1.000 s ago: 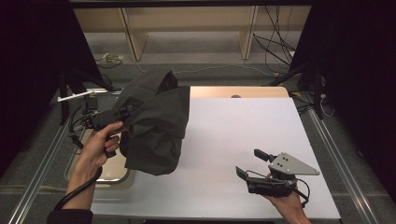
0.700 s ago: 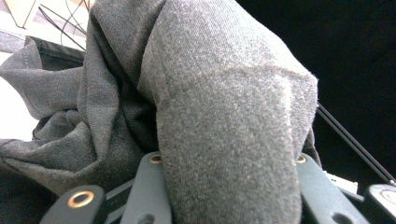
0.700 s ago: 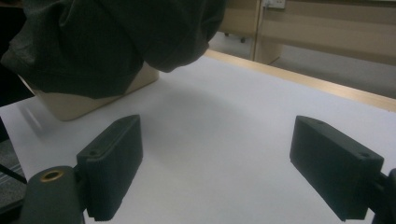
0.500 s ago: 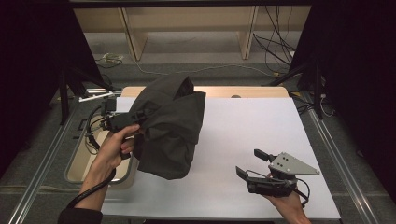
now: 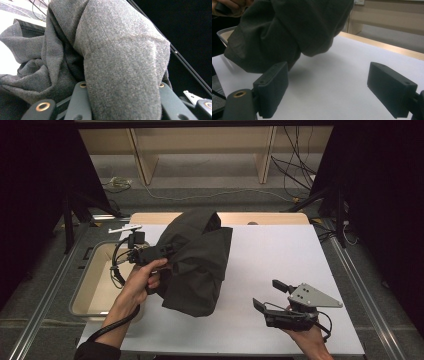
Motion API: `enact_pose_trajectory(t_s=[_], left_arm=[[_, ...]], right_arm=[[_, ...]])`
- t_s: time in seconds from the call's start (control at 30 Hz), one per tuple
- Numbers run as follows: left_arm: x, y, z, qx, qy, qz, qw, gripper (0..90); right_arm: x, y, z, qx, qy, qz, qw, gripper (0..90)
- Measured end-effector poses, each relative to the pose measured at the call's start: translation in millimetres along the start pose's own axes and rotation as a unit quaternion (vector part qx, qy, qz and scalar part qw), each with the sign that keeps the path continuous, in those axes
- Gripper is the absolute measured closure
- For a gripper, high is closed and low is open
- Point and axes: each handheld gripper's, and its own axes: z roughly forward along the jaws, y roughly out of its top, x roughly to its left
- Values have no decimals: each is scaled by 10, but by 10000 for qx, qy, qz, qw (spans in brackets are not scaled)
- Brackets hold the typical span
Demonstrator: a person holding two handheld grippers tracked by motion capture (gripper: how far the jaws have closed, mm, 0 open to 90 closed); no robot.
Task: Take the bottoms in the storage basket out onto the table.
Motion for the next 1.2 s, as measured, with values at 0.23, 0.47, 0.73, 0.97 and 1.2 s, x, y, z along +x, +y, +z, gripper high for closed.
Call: enact_pose_trajectory(t_s=[0.23,0.47,0.73,0.97,1.2], left_arm=[[37,-94,185,41,41,-256,9997,680],[74,-174,368,26,15,-537,9986,678],[72,-257,512,165,170,-548,9982,676],[106,-354,611,270,333,-629,9971,659],[141,-420,672,287,352,-770,9960,636]], right_arm=[[-3,0,1,0,-10,-8,10000,178],[-1,4,-11,-18,-24,-22,10000,178],[10,1,-10,-22,6,-37,10000,178],[7,1,-10,-5,0,-40,10000,178],[13,-1,-6,-17,18,-48,10000,178]])
